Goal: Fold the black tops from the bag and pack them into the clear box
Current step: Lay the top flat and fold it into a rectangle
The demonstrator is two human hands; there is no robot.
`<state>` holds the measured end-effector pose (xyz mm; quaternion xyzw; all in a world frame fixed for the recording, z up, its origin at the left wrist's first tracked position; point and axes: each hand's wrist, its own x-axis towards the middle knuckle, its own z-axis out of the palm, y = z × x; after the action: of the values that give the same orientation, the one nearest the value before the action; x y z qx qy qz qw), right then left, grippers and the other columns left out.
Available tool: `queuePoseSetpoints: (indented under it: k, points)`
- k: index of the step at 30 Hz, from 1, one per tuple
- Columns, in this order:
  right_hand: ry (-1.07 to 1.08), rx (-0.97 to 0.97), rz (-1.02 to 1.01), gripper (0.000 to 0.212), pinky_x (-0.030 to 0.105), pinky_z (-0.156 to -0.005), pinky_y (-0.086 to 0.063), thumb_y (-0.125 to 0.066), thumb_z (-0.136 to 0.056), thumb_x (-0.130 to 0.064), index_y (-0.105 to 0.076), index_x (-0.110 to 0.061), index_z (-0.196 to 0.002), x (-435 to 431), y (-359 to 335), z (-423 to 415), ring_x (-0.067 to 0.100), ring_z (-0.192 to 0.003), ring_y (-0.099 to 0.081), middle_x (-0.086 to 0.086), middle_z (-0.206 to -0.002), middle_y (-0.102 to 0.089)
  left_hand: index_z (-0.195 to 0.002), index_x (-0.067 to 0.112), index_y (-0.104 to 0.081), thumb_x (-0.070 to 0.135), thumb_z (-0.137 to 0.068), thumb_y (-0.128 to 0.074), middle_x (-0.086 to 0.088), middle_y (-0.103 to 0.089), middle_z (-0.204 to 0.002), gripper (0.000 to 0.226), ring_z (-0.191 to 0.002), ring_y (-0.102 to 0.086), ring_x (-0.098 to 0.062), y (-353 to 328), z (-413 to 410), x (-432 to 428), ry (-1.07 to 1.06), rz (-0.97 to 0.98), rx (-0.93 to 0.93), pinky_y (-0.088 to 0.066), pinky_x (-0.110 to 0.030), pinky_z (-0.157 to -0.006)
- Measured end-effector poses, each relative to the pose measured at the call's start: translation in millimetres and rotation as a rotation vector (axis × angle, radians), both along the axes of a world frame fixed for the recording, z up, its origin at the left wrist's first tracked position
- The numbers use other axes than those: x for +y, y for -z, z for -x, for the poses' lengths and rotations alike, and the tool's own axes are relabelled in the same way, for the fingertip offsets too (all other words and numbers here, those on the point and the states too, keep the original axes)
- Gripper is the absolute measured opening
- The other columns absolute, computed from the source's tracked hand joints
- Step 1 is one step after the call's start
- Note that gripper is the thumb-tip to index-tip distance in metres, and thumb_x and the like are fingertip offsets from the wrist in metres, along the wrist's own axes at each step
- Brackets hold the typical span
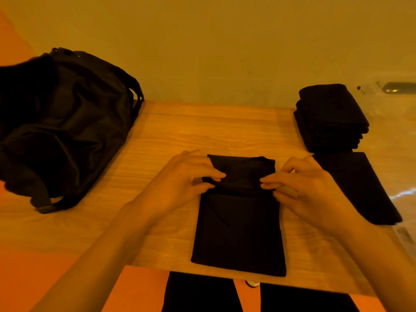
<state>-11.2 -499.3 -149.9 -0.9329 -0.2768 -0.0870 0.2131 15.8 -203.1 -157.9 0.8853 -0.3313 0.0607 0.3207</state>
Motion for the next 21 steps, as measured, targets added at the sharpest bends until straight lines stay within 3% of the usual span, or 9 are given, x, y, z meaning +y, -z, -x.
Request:
queuePoseSetpoints:
  k: [7,10,13,15,19,21]
  points:
    - [-0.035,-0.064,-0.047,0.033,0.039,-0.071,-0.053,-0.071,-0.080,-0.023,-0.075,-0.022,-0.113,-4,-1,10,0.012,-0.080,-0.059,-0.005,-0.094,-0.065,-0.109,0.015,-0.078,0.008,-0.081,-0.079,0.004,-0.076,-0.101,0.029,-0.096,-0.062,-0.004,4,6,6,0.029,0.016,-0.073,-0.043,-0.037,-0.081]
    - [-0.038,-0.050,-0.030,0.034,0.032,-0.071,-0.051,-0.070,-0.082,-0.023,-0.075,-0.023,-0.115,-6,2,10,0.009,-0.083,-0.056,-0.005,-0.096,-0.065,-0.113,0.017,-0.078,-0.001,-0.081,-0.080,0.011,-0.073,-0.106,0.036,-0.101,-0.060,0.003,1,9,7,0.037,-0.013,-0.024,-0.044,-0.029,-0.087]
    - [-0.053,-0.049,0.058,0.044,0.018,-0.079,-0.038,-0.076,-0.075,-0.011,-0.073,-0.023,-0.117,-8,3,11,-0.003,-0.090,-0.045,-0.007,-0.097,-0.065,-0.118,0.022,-0.076,-0.014,-0.079,-0.072,0.029,-0.063,-0.108,0.053,-0.104,-0.054,0.014,-4,11,12,0.047,-0.073,0.070,-0.041,-0.016,-0.091]
    - [-0.039,-0.074,0.043,0.044,0.018,-0.081,-0.036,-0.075,-0.073,-0.008,-0.074,-0.020,-0.115,-8,-1,14,-0.006,-0.093,-0.041,-0.005,-0.092,-0.065,-0.120,0.029,-0.074,-0.015,-0.079,-0.063,0.035,-0.059,-0.103,0.061,-0.103,-0.056,0.010,-14,13,14,0.034,-0.124,0.120,-0.044,-0.020,-0.089]
    - [0.209,-0.164,-0.125,0.027,0.029,-0.075,-0.050,-0.055,-0.093,-0.020,-0.071,-0.019,-0.115,6,-10,7,0.011,-0.088,-0.053,-0.003,-0.092,-0.062,-0.117,0.020,-0.075,-0.003,-0.089,-0.053,0.017,-0.072,-0.111,0.043,-0.108,-0.063,0.006,-41,14,-14,-0.073,0.150,0.055,-0.048,-0.014,-0.093]
    - [0.313,-0.115,-0.101,0.034,0.039,-0.091,-0.048,-0.054,-0.098,-0.018,-0.063,-0.014,-0.131,21,-4,-6,0.019,-0.102,-0.061,0.004,-0.108,-0.069,-0.139,0.020,-0.061,0.009,-0.101,-0.051,0.006,-0.063,-0.138,0.041,-0.126,-0.054,0.003,-47,10,-39,-0.124,0.097,0.073,-0.041,-0.018,-0.109]
